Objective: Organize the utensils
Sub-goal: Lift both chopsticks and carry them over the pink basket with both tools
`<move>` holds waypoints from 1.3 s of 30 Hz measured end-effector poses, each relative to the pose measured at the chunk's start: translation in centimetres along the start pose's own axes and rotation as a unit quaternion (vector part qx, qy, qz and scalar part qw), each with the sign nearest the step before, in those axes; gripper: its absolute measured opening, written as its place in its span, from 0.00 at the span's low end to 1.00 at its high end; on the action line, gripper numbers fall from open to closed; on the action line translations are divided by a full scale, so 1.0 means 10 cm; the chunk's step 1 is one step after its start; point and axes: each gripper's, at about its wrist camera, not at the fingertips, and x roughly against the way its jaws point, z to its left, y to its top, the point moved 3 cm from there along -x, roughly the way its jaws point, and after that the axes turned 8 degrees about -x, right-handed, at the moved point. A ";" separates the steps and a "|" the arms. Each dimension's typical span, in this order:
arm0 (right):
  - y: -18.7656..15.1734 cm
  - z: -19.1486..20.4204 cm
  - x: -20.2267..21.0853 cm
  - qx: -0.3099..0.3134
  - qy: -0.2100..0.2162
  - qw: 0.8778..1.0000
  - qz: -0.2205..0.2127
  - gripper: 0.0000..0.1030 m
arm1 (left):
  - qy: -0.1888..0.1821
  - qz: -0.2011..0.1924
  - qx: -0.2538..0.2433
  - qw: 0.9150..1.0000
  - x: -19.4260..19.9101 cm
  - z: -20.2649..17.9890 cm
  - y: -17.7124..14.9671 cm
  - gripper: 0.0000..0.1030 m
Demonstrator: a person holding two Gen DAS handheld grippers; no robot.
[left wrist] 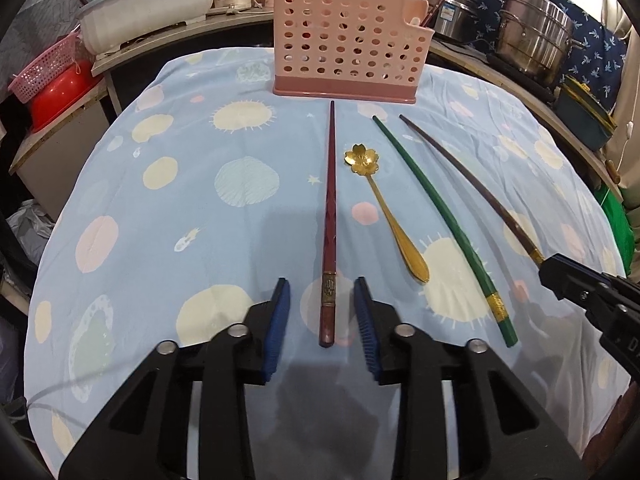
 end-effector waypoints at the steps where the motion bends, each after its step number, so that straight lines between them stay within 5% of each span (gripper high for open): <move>1: 0.00 0.00 0.00 0.000 0.000 1.000 0.000 0.07 | 0.002 0.000 -0.001 1.000 0.00 0.00 0.00 0.19; 4: 0.00 0.00 -0.01 0.000 0.000 1.000 0.001 0.07 | -0.002 0.001 0.000 1.000 0.00 0.02 0.00 0.07; 18: 0.14 0.10 0.29 0.001 0.022 0.999 -0.033 0.07 | -0.018 -0.030 0.014 0.999 0.46 0.07 0.08 0.07; 39: 0.91 0.30 1.16 -0.003 0.056 0.989 -0.135 0.07 | -0.023 -0.144 0.020 0.989 1.42 0.14 1.03 0.07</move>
